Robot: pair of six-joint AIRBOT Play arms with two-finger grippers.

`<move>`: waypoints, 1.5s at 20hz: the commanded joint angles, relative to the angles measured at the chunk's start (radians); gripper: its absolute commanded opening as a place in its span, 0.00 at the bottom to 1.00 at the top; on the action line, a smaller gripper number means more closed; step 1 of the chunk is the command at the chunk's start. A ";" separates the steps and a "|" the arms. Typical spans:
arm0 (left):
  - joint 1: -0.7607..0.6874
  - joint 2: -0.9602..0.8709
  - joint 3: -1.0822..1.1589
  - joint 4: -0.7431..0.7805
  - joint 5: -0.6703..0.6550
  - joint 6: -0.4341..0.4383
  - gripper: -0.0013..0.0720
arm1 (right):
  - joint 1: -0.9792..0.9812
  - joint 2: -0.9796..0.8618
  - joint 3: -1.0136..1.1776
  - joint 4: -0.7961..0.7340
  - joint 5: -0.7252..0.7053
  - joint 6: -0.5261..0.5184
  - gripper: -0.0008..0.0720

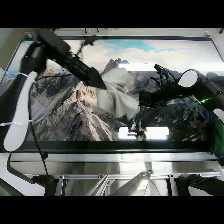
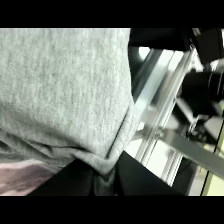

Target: Fold the shirts.

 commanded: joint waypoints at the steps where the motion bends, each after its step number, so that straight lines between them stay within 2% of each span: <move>1: -0.181 -0.008 0.004 0.224 0.006 -0.055 0.49 | -0.042 0.026 0.001 -0.060 0.104 0.000 0.03; 3: -0.228 -0.008 0.004 0.420 0.004 -0.123 1.00 | -0.106 0.071 0.001 -0.072 0.149 -0.030 0.03; 6: -0.225 0.002 0.000 0.516 0.034 -0.200 1.00 | -0.210 0.145 0.001 -0.073 0.203 -0.058 0.04; 9: -0.156 0.094 -0.148 0.522 0.023 -0.206 0.99 | -0.256 0.160 -0.002 -0.076 0.245 -0.084 0.05; 10: -0.125 0.134 -0.222 0.533 0.001 -0.205 0.99 | -0.254 0.151 -0.003 -0.080 0.244 -0.084 0.26; 11: -0.083 0.178 -0.309 0.531 -0.037 -0.205 0.99 | -0.252 0.137 -0.007 -0.073 0.242 -0.083 0.68; 12: -0.041 0.214 -0.387 0.531 -0.087 -0.204 0.99 | -0.249 0.116 -0.010 -0.058 0.232 -0.084 0.94; 15: 0.100 0.287 -0.596 0.464 -0.283 -0.204 0.99 | -0.238 0.018 -0.011 0.019 0.174 -0.084 0.94; 16: 0.144 0.287 -0.637 0.393 -0.330 -0.187 0.99 | -0.238 -0.021 -0.011 0.082 0.163 -0.099 0.94; 17: 0.185 0.273 -0.668 0.299 -0.365 -0.132 0.99 | -0.238 -0.066 -0.011 0.166 0.160 -0.135 0.94; 19: 0.236 0.213 -0.676 0.151 -0.377 -0.038 0.99 | -0.238 -0.144 -0.011 0.323 0.160 -0.216 0.94; 21: 0.247 0.131 -0.636 0.102 -0.357 -0.002 0.99 | -0.237 -0.201 -0.011 0.409 0.160 -0.264 0.93; 28: 0.108 -0.129 -0.386 0.103 -0.300 -0.002 0.99 | -0.241 -0.222 -0.011 0.389 0.139 -0.296 0.92; 30: 0.060 -0.177 -0.336 0.103 -0.274 -0.003 0.99 | -0.241 -0.222 -0.011 0.340 0.154 -0.292 0.73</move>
